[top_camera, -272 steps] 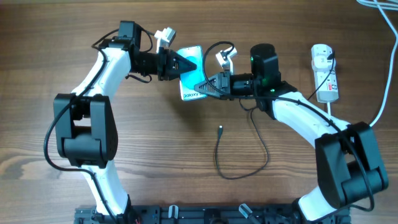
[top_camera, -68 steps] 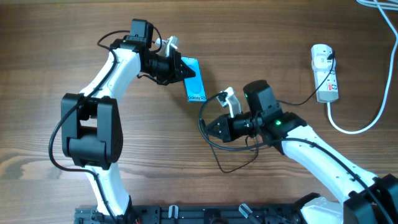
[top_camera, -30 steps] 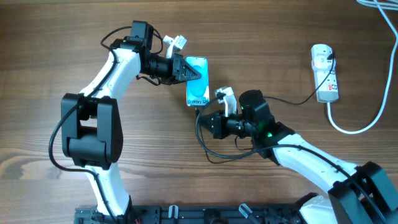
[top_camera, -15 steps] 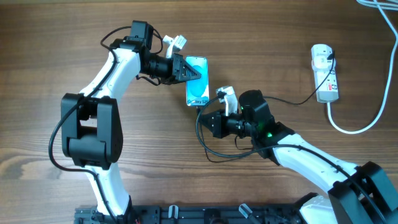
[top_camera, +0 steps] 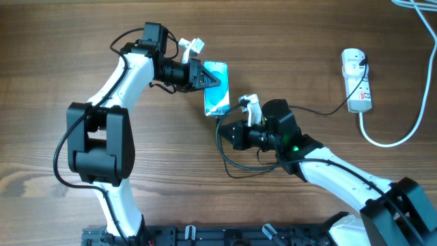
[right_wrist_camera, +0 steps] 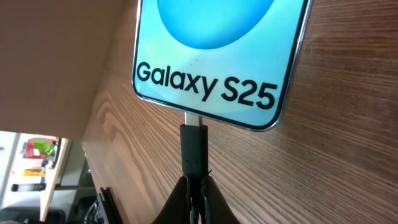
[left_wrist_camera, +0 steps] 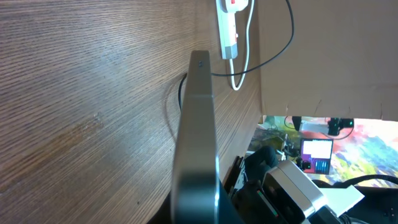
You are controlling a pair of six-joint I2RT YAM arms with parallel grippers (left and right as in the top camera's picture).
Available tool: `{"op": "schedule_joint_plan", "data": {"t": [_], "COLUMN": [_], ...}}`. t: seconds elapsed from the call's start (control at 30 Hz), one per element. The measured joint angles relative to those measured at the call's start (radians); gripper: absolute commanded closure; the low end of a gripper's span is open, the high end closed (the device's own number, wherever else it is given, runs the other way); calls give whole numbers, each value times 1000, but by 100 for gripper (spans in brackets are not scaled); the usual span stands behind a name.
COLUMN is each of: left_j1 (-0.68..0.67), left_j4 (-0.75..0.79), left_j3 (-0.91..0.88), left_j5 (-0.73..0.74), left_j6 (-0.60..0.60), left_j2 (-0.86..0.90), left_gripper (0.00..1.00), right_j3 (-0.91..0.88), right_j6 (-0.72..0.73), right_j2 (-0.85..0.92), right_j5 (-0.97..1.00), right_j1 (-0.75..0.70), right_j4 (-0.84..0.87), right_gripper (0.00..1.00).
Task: Plug charger to phone and switch on socket
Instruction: 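Push the plug into the phone's bottom port with the right gripper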
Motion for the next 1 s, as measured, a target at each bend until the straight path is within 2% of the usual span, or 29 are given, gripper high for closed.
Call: {"op": "schedule_joint_plan", "data": {"t": [0.4,1.0], "left_j1": [5,6], "left_j4": [4,8], "left_j3": [0,0], "left_j5": [1,0], "left_j6": [0,0], "left_j2": [0,0], "left_gripper": [96,96], "right_j3": [-8,-8], "right_j6": [63,81], "right_j2": [2,2], "right_j5": [16,41], "right_j1": [6,12], "right_j4": [50,56], "right_gripper": [96,96]}}
